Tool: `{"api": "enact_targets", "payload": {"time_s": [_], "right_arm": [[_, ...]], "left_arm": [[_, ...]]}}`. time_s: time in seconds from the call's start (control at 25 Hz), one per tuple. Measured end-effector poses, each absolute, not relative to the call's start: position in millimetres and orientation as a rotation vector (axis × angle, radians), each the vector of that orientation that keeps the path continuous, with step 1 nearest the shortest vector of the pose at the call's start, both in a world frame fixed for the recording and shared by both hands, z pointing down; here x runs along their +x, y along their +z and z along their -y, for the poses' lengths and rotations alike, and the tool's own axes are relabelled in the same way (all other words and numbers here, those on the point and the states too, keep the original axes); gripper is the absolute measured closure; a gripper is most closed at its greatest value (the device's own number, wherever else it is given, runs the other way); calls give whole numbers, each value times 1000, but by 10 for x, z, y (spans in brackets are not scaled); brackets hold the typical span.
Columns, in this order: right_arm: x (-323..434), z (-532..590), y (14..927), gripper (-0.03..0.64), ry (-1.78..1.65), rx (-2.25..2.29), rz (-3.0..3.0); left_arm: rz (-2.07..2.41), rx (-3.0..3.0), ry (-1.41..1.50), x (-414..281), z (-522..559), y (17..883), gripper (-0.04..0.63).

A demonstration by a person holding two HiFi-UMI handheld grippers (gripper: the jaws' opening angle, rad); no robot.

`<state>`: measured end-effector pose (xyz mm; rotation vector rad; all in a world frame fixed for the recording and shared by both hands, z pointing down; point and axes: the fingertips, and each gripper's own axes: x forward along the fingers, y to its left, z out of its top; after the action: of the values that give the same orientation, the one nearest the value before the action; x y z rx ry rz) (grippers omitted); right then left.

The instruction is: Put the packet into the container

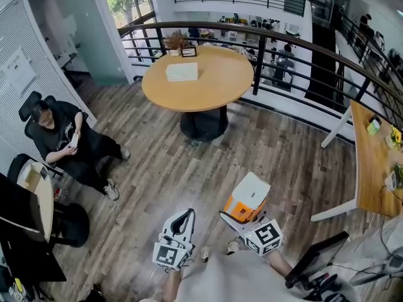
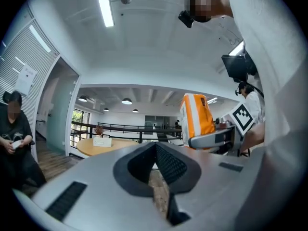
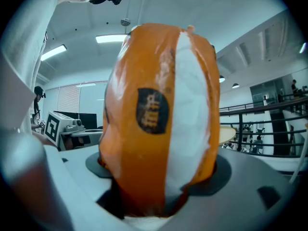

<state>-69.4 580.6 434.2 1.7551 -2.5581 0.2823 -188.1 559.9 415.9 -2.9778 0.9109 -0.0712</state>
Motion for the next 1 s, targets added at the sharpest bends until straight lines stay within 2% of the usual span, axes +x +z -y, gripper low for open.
{"api": "enact_targets", "payload": {"time_s": [0.68, 1.0], "right_arm": [[-53, -5903, 4543, 201, 337, 1741, 2537], [159, -5603, 4590, 201, 348, 1750, 2533]], "left_arm": [[-899, -3031, -76, -1131, -5635, 4335, 591], [-885, -3021, -91, -922, -5308, 4336, 591]]}}
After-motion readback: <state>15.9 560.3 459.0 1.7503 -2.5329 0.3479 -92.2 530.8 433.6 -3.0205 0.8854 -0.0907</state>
